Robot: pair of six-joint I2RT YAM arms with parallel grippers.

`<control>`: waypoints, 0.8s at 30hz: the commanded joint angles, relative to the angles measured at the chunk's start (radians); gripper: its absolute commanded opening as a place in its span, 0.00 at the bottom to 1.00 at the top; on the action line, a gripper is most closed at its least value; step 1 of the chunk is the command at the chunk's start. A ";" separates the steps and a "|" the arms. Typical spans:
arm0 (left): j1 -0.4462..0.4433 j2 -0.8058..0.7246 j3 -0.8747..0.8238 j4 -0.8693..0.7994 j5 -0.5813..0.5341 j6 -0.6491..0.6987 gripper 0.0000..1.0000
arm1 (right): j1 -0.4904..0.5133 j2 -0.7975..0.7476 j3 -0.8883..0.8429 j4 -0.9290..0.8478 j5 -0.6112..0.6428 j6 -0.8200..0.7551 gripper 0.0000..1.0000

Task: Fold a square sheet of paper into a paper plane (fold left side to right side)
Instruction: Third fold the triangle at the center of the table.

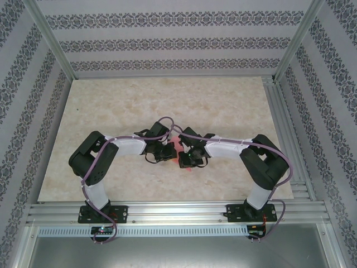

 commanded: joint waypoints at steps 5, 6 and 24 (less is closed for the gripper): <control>-0.005 0.074 -0.035 -0.080 -0.110 0.025 0.02 | -0.048 -0.082 -0.131 0.062 -0.043 0.062 0.13; -0.005 0.075 -0.033 -0.081 -0.110 0.024 0.02 | -0.051 -0.087 -0.140 0.060 -0.047 0.061 0.12; -0.004 0.077 -0.018 -0.103 -0.121 0.034 0.01 | -0.047 -0.180 -0.241 -0.064 -0.024 0.048 0.13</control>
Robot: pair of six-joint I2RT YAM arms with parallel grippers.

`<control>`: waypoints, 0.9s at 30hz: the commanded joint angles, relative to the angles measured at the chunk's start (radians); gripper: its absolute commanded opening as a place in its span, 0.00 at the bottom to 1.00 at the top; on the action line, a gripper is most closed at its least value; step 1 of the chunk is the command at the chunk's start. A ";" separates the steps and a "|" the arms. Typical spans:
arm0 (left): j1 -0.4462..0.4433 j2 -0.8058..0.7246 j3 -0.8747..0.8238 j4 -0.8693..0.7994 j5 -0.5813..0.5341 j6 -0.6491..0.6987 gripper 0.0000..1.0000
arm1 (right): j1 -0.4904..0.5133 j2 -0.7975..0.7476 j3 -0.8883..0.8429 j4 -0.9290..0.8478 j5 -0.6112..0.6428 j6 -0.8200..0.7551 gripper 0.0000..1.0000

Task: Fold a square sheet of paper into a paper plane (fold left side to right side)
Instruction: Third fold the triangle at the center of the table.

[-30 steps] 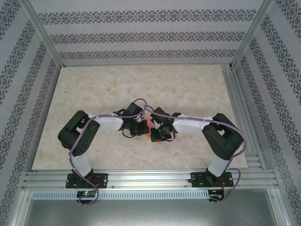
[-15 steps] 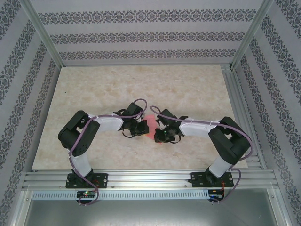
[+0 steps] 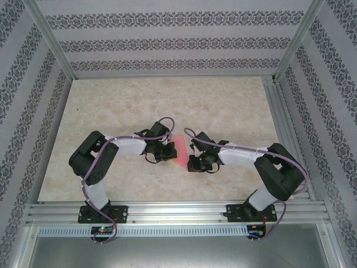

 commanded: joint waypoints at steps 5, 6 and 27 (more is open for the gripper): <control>-0.004 0.069 -0.018 -0.106 -0.116 0.032 0.01 | 0.000 -0.055 -0.011 -0.146 0.040 -0.006 0.12; -0.004 0.068 -0.018 -0.107 -0.116 0.033 0.01 | -0.002 -0.070 0.004 -0.156 0.045 -0.010 0.12; -0.004 0.061 -0.019 -0.102 -0.111 0.029 0.00 | 0.044 0.204 0.229 -0.049 0.035 0.007 0.12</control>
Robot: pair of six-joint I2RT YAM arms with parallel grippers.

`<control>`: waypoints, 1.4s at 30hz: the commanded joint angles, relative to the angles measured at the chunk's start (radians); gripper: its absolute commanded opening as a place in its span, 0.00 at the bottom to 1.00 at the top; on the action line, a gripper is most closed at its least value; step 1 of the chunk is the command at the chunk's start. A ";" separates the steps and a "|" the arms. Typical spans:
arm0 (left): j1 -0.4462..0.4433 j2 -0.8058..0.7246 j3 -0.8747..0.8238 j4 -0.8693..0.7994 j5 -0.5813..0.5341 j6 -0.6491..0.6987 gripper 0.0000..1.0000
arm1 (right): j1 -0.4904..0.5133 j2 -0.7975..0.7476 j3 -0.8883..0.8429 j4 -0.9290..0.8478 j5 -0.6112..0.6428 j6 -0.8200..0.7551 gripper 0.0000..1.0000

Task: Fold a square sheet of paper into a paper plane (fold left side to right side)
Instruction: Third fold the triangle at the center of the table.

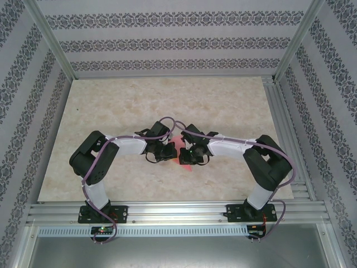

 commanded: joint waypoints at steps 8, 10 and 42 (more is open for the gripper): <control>-0.004 0.063 -0.025 -0.099 -0.117 0.021 0.00 | 0.014 -0.043 -0.139 -0.021 0.019 -0.006 0.12; -0.003 0.063 -0.027 -0.101 -0.119 0.022 0.00 | 0.013 -0.067 -0.181 -0.026 0.020 -0.001 0.11; 0.123 -0.261 0.059 -0.217 -0.014 0.068 0.44 | -0.122 -0.264 -0.173 0.200 -0.161 -0.035 0.21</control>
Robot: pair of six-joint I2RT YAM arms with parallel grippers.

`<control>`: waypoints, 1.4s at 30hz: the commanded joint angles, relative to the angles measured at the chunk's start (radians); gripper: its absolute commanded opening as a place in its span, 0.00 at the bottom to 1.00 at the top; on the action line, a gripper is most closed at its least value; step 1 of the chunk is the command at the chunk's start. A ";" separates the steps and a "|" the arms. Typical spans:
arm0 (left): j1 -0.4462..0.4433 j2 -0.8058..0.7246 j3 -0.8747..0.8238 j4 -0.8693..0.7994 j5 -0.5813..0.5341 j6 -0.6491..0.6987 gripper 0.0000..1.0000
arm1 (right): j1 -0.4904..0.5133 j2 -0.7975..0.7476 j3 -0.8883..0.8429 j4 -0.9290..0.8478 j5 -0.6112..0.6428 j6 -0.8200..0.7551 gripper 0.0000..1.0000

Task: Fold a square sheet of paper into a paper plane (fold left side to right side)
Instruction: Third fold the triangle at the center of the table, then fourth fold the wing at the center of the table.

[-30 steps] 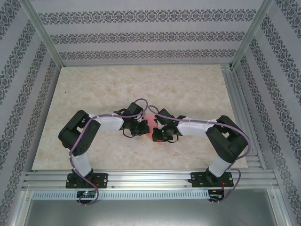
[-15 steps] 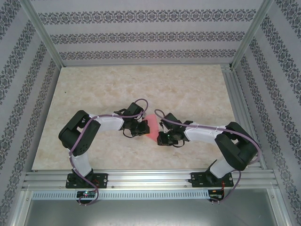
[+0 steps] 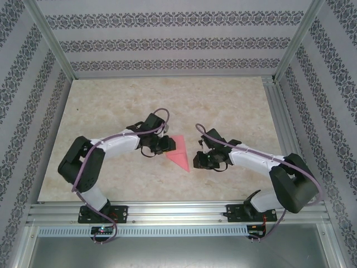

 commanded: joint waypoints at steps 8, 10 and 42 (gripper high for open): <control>0.078 -0.048 -0.163 0.068 0.040 -0.047 0.53 | 0.013 0.140 0.124 0.146 -0.064 -0.031 0.21; 0.078 -0.033 -0.187 0.123 0.066 -0.070 0.54 | 0.009 0.170 0.133 0.130 -0.039 -0.045 0.21; 0.026 0.158 -0.137 0.270 0.146 -0.151 0.51 | -0.011 0.265 0.149 0.098 0.006 -0.093 0.21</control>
